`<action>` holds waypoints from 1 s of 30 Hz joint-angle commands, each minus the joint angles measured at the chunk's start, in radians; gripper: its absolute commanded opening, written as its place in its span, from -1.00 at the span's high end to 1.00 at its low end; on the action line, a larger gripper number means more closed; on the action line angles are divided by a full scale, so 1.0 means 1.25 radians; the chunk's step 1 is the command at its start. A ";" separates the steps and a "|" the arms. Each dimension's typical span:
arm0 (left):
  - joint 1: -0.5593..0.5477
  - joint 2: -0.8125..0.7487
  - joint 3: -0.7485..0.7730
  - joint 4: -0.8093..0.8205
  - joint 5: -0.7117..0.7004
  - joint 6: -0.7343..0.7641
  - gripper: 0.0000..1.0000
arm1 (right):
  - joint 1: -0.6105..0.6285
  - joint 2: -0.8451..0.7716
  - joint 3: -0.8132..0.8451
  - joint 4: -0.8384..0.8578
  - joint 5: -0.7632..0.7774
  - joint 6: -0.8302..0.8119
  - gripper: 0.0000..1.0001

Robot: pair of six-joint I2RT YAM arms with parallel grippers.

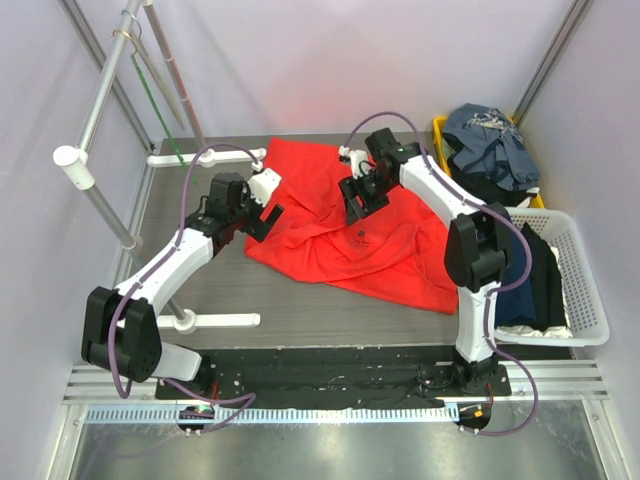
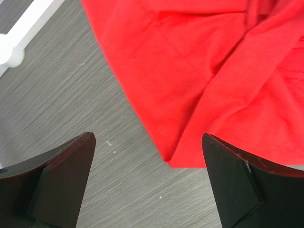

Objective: Place the tank top on the hanger
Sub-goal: Adjust the tank top at the center of the board.

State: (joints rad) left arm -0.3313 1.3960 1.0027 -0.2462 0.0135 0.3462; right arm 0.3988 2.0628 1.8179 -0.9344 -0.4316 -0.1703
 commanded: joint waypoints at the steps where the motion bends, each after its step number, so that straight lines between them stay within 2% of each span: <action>1: 0.002 -0.058 0.019 -0.023 0.126 0.031 -0.99 | -0.012 -0.121 0.048 -0.057 0.059 -0.084 -0.38; 2: 0.001 -0.064 0.021 -0.058 0.157 0.038 -0.99 | -0.016 -0.133 0.051 -0.057 0.062 -0.091 -0.49; 6: -0.023 -0.092 0.025 -0.166 0.267 0.097 -0.99 | -0.020 -0.197 0.108 -0.053 0.046 -0.108 -0.57; 11: -0.042 -0.133 -0.007 -0.285 0.297 0.161 -0.99 | -0.018 -0.221 0.213 -0.016 -0.017 -0.069 -0.62; 15: -0.071 -0.168 -0.016 -0.410 0.335 0.212 -0.99 | -0.014 -0.225 0.309 0.066 -0.071 -0.012 -0.67; 18: -0.101 -0.202 -0.024 -0.494 0.323 0.242 -0.99 | -0.003 -0.233 0.325 0.143 -0.128 0.046 -0.70; 22: -0.107 -0.269 -0.046 -0.581 0.297 0.258 -0.99 | 0.061 -0.241 0.325 0.190 -0.164 0.058 -0.76; 30: -0.087 -0.444 -0.083 -0.754 0.277 0.259 -0.99 | 0.226 -0.178 0.369 0.211 -0.122 0.070 -0.79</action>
State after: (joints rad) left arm -0.4644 0.9279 0.9169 -1.0405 0.3656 0.6556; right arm 0.6159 1.8080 2.2127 -0.7464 -0.5873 -0.1204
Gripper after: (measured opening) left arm 0.996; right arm 0.889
